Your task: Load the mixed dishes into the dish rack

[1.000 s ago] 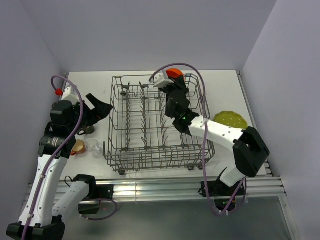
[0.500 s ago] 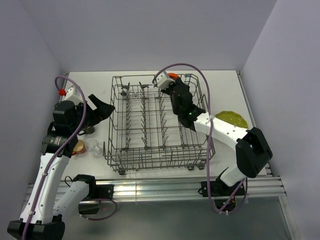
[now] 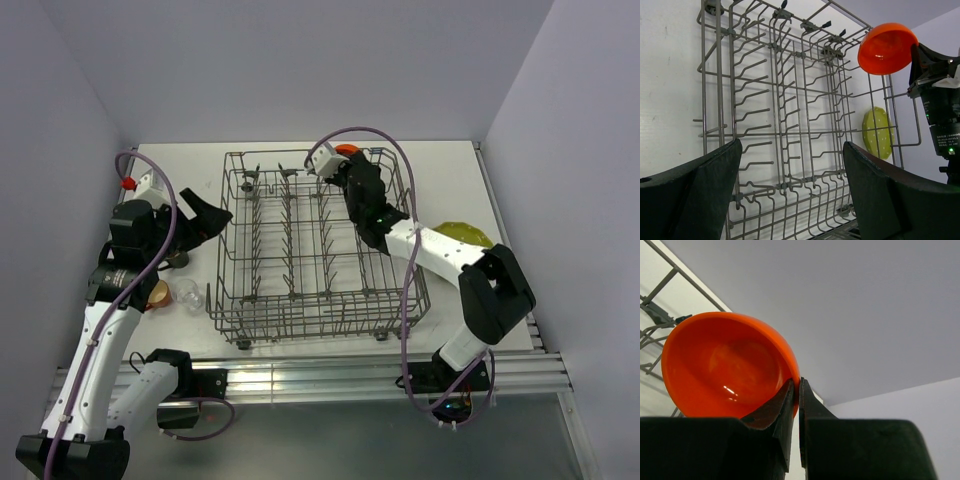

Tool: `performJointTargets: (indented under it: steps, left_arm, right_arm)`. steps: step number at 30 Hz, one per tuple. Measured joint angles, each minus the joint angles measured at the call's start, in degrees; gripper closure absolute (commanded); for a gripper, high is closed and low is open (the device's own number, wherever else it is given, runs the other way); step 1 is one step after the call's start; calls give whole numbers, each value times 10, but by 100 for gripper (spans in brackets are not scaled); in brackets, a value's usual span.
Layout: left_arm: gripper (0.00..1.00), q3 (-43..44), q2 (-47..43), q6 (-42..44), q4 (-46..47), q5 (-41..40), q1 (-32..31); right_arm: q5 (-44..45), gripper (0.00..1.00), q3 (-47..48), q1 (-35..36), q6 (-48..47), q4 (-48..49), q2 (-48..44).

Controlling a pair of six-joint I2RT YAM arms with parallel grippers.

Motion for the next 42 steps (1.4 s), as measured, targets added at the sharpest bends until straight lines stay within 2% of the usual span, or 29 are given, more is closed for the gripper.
performJointTargets:
  steps: [10,23,35,42]
  left_arm:
    - [11,-1,-1,0,2,0,0]
    - [11,-1,-2,5,4,0,0]
    - [11,-1,0,13,5,0,0]
    - [11,-5,-1,12,14,2,0]
  right_arm:
    - [-9,100,-15,-1,-90,65,68]
    - [-43,100,-113,-6,-249,279,90]
    - [-96,100,-158,-7,-296,340,91]
    - [-106,100,-180,13,-312,337,85]
